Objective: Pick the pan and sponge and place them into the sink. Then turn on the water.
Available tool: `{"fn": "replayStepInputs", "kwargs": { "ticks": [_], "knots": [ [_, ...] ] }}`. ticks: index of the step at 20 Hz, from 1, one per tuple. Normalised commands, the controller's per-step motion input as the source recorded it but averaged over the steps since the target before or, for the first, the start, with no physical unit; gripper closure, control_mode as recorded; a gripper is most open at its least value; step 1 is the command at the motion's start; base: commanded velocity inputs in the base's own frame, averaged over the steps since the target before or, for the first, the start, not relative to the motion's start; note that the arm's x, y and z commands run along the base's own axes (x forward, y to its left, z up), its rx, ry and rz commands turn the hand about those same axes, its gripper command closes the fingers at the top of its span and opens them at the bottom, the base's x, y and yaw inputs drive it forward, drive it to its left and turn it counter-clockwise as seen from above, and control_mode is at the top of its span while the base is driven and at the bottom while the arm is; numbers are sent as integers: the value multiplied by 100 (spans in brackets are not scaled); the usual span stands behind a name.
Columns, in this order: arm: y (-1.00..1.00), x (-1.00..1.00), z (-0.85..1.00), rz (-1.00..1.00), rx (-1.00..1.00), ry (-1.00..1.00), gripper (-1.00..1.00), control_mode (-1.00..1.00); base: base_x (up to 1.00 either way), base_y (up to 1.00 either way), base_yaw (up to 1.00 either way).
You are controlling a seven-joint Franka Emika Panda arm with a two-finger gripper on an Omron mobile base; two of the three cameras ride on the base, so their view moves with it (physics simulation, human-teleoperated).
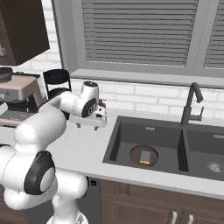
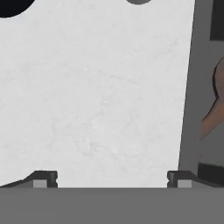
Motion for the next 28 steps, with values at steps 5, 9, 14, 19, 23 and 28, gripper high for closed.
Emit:
{"fn": "replayStepInputs", "kwargs": {
  "ticks": [5,9,14,19,23,28],
  "knots": [
    [58,-76,45,-2,0,0,-100,-100,0,0,0],
    [2,-58,21,0,-1,0,-100,-100,0,0,0],
    [0,-51,3,-1,-8,-1,-100,-100,0,0,0],
    [0,-18,18,-2,-1,0,-100,-100,0,0,0],
    [0,0,18,0,0,0,-100,-100,0,0,0],
    [0,0,10,0,0,0,-100,-100,0,0,0]
  ]
}}
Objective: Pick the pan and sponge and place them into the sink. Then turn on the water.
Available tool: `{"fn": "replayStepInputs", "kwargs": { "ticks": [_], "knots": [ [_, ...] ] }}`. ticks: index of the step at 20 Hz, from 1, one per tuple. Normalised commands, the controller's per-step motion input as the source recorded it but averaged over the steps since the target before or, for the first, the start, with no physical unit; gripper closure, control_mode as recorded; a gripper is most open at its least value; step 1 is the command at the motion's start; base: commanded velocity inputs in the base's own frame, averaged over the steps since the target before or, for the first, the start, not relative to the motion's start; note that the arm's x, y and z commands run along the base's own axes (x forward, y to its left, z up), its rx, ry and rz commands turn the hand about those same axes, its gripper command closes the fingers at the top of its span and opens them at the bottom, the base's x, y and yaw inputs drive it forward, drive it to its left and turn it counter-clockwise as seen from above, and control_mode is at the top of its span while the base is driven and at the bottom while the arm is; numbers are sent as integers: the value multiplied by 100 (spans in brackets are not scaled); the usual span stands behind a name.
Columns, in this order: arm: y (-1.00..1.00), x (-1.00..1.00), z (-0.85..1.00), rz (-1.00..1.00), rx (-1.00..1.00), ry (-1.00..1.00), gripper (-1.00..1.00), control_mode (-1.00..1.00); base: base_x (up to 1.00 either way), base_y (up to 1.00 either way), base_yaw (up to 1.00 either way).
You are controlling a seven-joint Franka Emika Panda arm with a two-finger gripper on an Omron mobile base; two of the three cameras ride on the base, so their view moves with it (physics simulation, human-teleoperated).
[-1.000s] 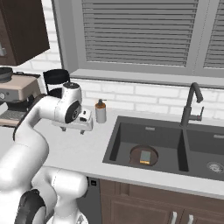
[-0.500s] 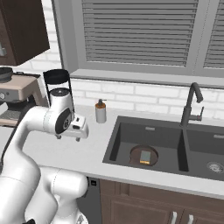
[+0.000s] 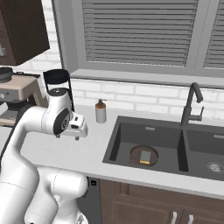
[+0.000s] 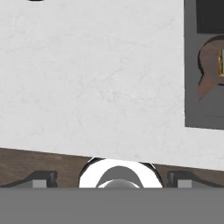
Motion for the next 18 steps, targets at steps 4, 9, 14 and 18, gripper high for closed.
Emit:
{"fn": "replayStepInputs", "kwargs": {
  "ticks": [4,9,14,18],
  "knots": [
    [0,0,17,0,0,0,-100,-100,0,0,0],
    [0,-2,28,0,0,-1,-100,-100,0,0,0],
    [0,-13,0,0,0,-1,-100,-100,0,0,0],
    [0,0,0,0,0,0,-100,100,-58,-14,0]
  ]
}}
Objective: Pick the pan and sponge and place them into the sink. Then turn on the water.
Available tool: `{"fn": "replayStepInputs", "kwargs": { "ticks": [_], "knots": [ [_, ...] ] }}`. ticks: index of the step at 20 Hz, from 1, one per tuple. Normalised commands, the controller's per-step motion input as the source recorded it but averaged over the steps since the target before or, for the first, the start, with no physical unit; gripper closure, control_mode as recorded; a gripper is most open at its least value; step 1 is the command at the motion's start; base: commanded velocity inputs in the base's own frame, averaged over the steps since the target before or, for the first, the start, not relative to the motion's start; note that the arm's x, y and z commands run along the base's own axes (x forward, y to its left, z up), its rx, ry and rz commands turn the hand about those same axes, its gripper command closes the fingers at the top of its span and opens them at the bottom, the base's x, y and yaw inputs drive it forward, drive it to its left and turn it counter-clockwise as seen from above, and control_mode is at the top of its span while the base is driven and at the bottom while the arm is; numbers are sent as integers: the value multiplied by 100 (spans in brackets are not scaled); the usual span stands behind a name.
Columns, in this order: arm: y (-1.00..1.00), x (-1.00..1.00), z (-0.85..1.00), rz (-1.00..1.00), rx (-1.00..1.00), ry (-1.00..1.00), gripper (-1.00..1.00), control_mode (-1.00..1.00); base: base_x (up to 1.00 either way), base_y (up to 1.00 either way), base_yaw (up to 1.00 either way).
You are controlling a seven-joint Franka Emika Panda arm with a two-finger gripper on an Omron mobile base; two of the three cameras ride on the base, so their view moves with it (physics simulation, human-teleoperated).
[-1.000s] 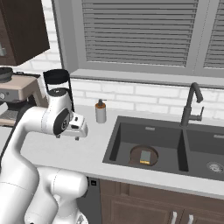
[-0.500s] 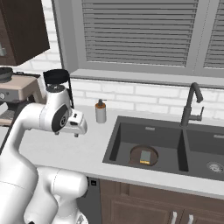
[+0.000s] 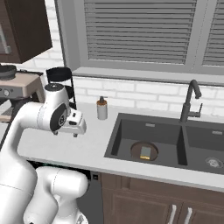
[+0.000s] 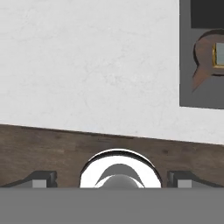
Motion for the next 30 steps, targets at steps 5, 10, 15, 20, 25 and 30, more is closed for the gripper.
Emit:
{"fn": "replayStepInputs", "kwargs": {
  "ticks": [5,10,15,20,25,30],
  "knots": [
    [0,0,0,0,0,0,-100,100,-41,-59,-5],
    [0,0,0,0,0,0,-100,100,0,-88,-3],
    [0,0,0,0,0,0,-100,100,2,-90,0],
    [0,0,0,0,0,0,-100,100,0,-86,0],
    [0,0,0,0,0,0,-100,100,8,-70,0],
    [0,0,0,0,0,0,-100,100,13,-47,1]
  ]
}}
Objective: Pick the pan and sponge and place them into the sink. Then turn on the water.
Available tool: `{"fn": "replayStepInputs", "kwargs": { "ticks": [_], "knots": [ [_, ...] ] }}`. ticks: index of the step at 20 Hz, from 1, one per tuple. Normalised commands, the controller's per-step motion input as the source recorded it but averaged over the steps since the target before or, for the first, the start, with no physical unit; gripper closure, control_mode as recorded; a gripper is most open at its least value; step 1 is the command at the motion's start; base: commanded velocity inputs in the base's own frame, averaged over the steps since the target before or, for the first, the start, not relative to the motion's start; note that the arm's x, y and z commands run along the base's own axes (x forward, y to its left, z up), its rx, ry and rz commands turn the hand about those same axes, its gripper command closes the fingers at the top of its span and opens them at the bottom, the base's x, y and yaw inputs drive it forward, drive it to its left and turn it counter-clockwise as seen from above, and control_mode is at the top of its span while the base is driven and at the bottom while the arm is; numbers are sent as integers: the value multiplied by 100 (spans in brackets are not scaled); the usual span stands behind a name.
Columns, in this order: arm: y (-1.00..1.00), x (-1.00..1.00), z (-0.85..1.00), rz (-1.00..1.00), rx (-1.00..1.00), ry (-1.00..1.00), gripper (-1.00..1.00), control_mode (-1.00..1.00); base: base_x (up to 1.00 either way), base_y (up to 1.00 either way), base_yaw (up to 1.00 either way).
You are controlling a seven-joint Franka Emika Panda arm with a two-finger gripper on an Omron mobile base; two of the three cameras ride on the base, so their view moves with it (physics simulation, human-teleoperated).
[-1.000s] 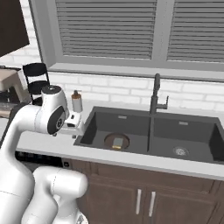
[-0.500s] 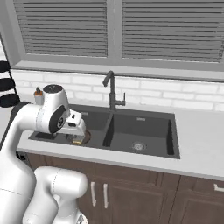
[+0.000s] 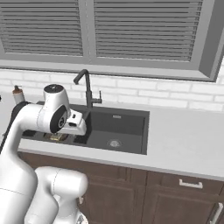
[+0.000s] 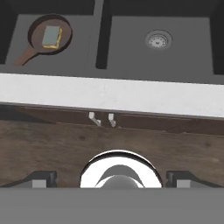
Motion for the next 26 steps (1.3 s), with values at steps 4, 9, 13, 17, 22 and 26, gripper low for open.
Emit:
{"fn": "replayStepInputs", "kwargs": {
  "ticks": [4,9,13,17,22,26],
  "knots": [
    [0,0,0,0,0,0,-100,100,24,-29,4],
    [0,0,0,0,0,0,-100,100,24,-59,0],
    [0,0,0,0,0,0,-100,100,17,-53,0],
    [0,0,0,0,0,0,-100,100,35,-9,-2],
    [0,0,0,0,0,0,-100,100,50,0,-3],
    [0,0,0,0,0,0,-100,100,55,0,-5]
  ]
}}
